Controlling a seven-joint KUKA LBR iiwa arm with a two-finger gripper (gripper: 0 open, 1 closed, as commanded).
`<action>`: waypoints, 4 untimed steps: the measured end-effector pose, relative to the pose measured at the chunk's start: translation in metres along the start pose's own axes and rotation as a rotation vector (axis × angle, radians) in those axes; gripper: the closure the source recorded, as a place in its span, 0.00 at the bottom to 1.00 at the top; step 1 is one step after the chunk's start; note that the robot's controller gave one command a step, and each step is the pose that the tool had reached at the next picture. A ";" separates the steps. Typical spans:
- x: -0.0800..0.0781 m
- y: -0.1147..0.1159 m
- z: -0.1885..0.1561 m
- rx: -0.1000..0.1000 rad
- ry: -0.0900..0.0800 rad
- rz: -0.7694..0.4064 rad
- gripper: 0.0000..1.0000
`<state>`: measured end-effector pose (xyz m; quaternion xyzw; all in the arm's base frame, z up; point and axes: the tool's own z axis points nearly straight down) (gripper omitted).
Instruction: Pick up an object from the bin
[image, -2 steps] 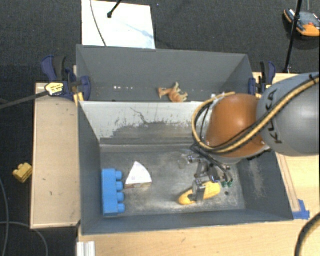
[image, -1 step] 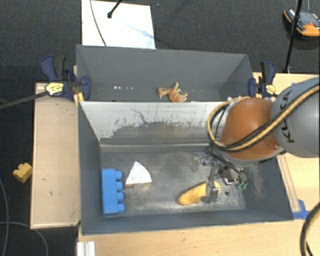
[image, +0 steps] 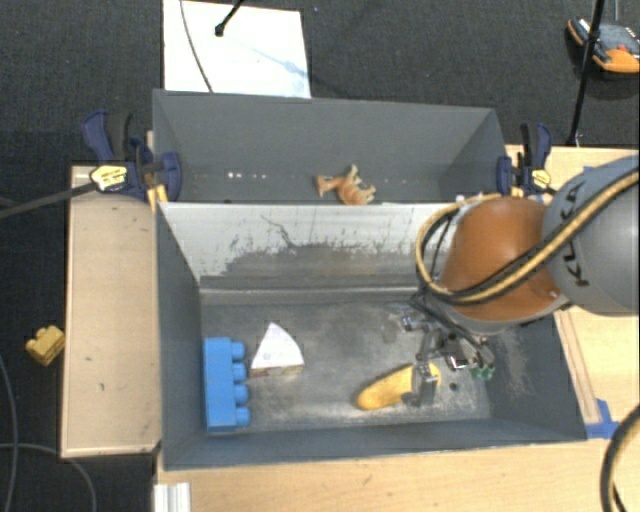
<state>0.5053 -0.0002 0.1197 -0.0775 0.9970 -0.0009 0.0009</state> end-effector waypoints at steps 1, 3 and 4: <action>-0.011 -0.012 0.012 -0.003 0.003 -0.028 0.00; 0.023 -0.010 0.049 -0.003 -0.002 -0.324 1.00; 0.023 -0.010 0.049 -0.003 -0.002 -0.323 1.00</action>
Offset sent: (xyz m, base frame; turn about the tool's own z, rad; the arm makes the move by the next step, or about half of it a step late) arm -0.0206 -0.0204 -0.0497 -0.3388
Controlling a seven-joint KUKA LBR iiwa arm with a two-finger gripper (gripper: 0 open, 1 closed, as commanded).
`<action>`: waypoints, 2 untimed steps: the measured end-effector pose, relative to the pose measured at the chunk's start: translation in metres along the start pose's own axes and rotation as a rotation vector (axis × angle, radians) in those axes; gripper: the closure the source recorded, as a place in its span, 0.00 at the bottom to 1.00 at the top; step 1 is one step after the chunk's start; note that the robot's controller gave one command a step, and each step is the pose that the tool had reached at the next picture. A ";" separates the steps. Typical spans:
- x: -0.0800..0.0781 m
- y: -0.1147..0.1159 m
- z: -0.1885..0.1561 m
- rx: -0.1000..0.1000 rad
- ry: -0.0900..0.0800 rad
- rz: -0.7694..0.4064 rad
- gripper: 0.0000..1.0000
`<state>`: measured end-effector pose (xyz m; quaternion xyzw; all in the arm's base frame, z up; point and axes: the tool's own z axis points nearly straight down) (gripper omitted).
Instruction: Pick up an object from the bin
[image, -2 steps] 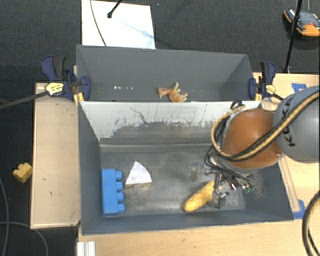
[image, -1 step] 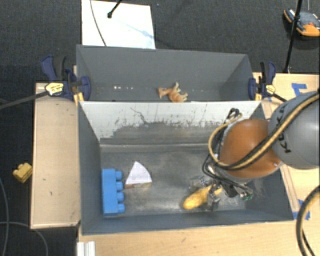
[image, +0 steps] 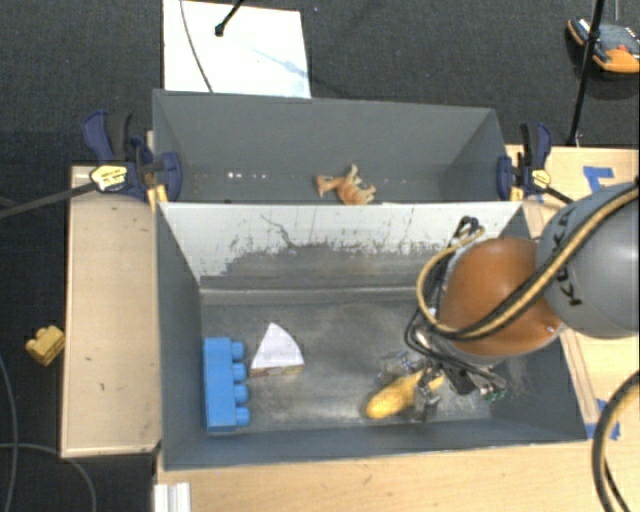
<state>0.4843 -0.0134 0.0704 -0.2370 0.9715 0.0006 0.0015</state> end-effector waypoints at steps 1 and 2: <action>0.001 0.010 -0.053 -0.003 0.008 -0.016 1.00; 0.002 -0.011 -0.134 0.000 0.001 -0.106 1.00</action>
Offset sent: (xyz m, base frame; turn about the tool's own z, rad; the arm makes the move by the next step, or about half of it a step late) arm 0.0026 -0.0113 0.1339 -0.1102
